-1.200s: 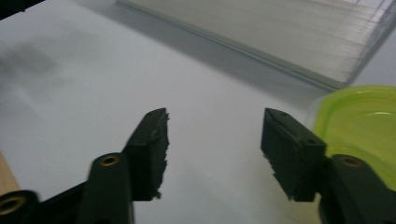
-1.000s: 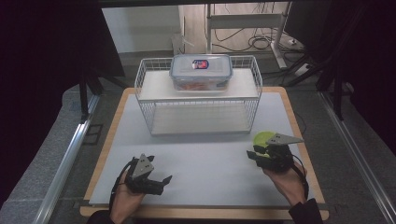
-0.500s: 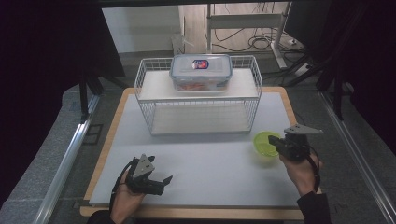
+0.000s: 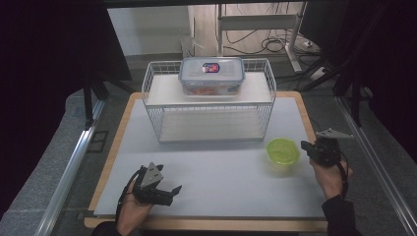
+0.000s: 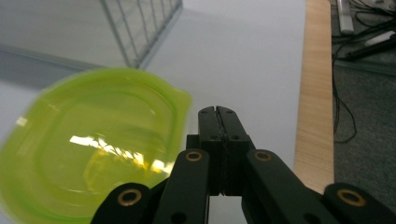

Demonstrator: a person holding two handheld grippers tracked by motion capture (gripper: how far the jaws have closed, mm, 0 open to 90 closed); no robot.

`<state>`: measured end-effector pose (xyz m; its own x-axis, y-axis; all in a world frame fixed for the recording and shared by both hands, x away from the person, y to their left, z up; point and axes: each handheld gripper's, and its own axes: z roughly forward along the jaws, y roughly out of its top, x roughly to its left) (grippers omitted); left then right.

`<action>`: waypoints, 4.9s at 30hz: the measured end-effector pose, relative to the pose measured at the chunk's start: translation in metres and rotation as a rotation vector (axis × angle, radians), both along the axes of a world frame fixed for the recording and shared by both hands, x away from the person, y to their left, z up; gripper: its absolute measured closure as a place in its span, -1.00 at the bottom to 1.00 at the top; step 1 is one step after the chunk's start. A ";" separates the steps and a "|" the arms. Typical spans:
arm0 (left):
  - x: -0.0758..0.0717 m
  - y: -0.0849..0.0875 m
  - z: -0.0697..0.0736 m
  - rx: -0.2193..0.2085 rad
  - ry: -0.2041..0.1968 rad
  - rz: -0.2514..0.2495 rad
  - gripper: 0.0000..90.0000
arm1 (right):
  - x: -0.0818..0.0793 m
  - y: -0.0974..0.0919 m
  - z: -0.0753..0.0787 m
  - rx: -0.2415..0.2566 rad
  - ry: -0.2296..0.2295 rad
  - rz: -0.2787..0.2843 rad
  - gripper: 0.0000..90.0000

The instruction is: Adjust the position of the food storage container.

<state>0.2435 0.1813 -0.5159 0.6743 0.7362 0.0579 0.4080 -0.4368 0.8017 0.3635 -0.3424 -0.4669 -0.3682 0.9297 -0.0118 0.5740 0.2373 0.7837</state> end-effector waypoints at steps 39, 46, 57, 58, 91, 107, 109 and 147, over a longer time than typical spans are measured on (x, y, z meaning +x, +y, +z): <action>0.002 -0.003 -0.005 0.026 0.032 -0.021 -0.87 | 0.025 -0.003 -0.017 0.082 0.047 0.016 0.99; 0.002 -0.003 -0.005 0.031 0.030 -0.023 -0.87 | 0.023 0.006 -0.012 0.051 0.041 0.031 0.99; 0.002 -0.004 -0.005 0.035 0.031 -0.025 -0.87 | 0.020 0.016 -0.014 0.045 0.068 0.029 0.99; 0.002 -0.004 -0.005 0.035 0.032 -0.025 -0.87 | 0.019 0.017 -0.015 0.044 0.071 0.031 0.99; 0.002 -0.007 -0.007 0.049 0.033 -0.039 -0.87 | -0.017 0.056 -0.015 0.040 0.108 0.104 0.99; 0.002 -0.008 -0.006 0.051 0.032 -0.043 -0.87 | -0.034 0.077 -0.015 0.046 0.143 0.179 0.99; 0.002 -0.008 -0.006 0.049 0.032 -0.043 -0.87 | -0.037 0.080 -0.016 0.046 0.146 0.192 0.99; 0.003 -0.009 -0.008 0.052 0.043 -0.050 -0.87 | -0.034 0.102 -0.047 0.099 0.285 0.300 0.99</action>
